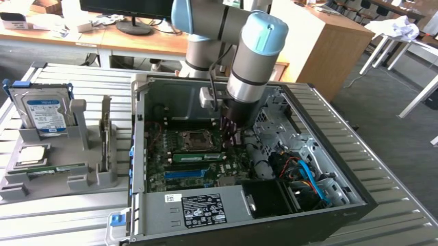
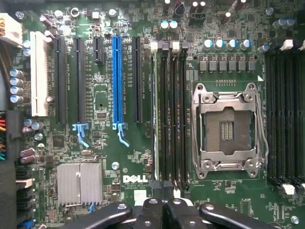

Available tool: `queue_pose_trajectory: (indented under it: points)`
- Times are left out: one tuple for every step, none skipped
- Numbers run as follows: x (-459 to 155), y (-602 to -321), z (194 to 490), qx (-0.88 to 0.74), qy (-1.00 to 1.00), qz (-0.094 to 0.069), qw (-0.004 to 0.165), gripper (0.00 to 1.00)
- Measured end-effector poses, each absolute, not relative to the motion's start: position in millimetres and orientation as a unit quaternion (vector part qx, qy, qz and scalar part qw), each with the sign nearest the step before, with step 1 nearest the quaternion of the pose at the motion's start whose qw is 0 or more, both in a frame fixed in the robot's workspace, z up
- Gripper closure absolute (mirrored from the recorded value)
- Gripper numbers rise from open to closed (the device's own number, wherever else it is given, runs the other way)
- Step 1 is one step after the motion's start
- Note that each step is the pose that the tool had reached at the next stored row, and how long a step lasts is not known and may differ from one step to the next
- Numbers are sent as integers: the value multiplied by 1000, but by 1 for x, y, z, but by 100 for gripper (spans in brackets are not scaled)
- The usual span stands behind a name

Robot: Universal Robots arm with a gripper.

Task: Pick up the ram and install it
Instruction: 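Press down the ram until it locks into place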

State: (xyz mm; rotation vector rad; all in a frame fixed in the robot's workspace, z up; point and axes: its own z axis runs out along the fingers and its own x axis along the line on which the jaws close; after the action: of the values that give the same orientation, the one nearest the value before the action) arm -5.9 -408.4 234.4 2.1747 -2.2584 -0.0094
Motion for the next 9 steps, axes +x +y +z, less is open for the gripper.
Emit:
queue_pose_trajectory:
  points:
    - [-6,-408,233,694,-720,-3,3,90]
    - [-6,-408,232,694,-720,-3,3,90]
    - [-6,-408,231,694,-720,-3,3,90]
    - [-6,-408,230,694,-720,-3,3,90]
    - [-6,-408,229,694,-720,-3,3,90]
    - [-6,-408,228,694,-720,-3,3,90]
    - [-6,-408,227,694,-720,-3,3,90]
    - [-6,-408,226,694,-720,-3,3,90]
    - [-6,-408,225,694,-720,-3,3,90]
